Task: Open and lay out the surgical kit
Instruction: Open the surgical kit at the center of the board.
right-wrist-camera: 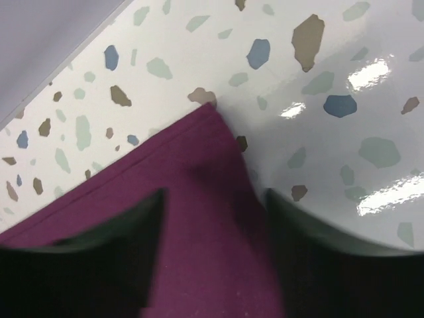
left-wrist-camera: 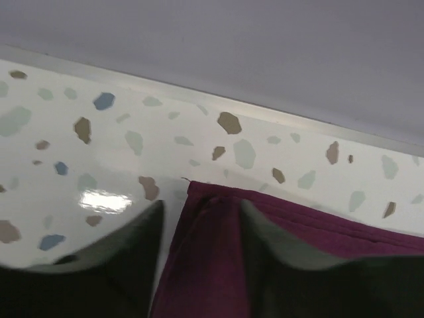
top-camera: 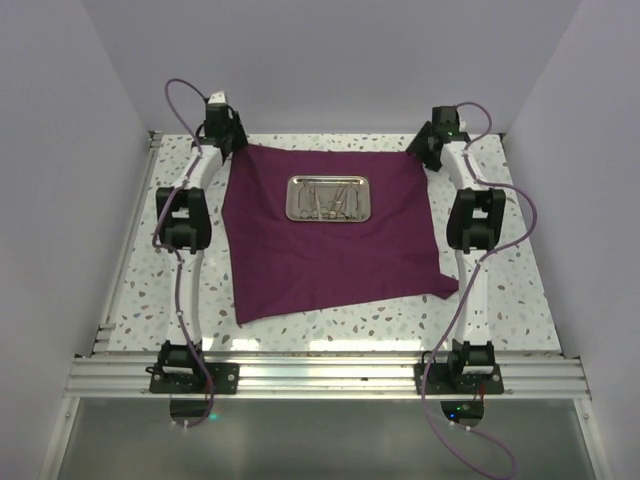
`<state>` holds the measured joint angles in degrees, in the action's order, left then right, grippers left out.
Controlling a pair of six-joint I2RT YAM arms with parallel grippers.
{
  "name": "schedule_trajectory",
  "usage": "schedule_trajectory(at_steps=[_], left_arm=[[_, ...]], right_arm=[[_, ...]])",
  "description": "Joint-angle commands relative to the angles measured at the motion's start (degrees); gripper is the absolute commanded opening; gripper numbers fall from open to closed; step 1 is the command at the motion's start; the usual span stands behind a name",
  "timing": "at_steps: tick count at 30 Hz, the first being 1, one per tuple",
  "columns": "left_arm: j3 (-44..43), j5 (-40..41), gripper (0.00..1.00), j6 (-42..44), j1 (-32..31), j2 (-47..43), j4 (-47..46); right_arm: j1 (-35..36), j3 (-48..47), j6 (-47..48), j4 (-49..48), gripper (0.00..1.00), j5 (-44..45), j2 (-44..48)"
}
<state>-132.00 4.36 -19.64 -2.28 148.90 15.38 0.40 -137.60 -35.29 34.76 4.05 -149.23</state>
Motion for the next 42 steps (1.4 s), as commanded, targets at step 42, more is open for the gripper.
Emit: schedule_trajectory(at_steps=[42], left_arm=[[97.7, 33.4, 0.98, -46.0, -53.5, -68.5, 5.0]], right_arm=[[4.9, 97.8, 1.2, -5.0, 0.98, -3.2, 107.5]])
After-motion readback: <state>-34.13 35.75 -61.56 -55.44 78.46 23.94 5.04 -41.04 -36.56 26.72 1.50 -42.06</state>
